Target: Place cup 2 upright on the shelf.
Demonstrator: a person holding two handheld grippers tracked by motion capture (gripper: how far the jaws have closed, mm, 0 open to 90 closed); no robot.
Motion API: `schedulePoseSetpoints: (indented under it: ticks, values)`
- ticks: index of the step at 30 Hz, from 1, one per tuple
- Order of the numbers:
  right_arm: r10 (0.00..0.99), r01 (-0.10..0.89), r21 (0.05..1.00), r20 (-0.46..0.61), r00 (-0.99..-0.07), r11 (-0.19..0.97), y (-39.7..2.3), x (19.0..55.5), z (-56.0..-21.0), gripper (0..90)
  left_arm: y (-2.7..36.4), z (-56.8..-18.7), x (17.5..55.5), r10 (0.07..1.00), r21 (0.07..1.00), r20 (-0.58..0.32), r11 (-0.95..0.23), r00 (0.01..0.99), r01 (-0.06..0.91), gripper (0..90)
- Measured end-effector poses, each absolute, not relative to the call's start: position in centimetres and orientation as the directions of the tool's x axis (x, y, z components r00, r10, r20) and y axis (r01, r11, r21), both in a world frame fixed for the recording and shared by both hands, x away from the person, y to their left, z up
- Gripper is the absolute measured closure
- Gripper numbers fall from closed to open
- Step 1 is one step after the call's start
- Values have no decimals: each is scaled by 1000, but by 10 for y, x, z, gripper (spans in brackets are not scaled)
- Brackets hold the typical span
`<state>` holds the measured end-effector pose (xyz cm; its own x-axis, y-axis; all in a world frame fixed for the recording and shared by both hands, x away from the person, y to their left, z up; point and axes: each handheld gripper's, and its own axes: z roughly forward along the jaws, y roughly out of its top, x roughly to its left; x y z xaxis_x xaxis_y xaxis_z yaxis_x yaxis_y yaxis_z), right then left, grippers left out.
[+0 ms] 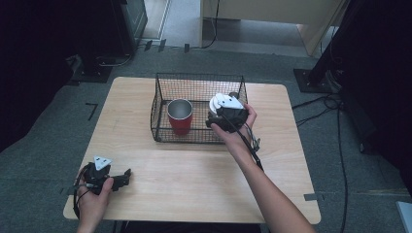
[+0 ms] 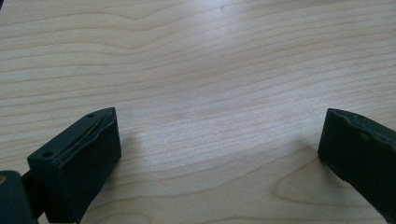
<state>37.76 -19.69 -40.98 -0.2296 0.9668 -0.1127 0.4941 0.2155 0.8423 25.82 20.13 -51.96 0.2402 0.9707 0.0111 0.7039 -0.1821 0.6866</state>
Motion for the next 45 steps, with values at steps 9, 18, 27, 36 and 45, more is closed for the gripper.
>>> schedulePoseSetpoints:
  ticks: [9,18,27,36,45]
  values:
    - [964,475,850,-125,-236,226,-206,371,-409,62,201,-520,258,971,686,11,-182,240,704,0]
    - [950,428,866,-150,-274,260,-212,360,-405,54,201,-520,258,971,687,11,-182,240,704,0]
    - [937,376,890,-136,-320,258,-220,345,-398,52,201,-520,258,971,687,11,-182,240,703,0]
    - [935,354,909,-93,-343,221,-230,330,-395,43,201,-520,258,970,687,13,-184,241,703,0]
    - [934,350,919,-47,-354,179,-250,315,-396,27,201,-520,258,971,687,12,-182,240,703,0]
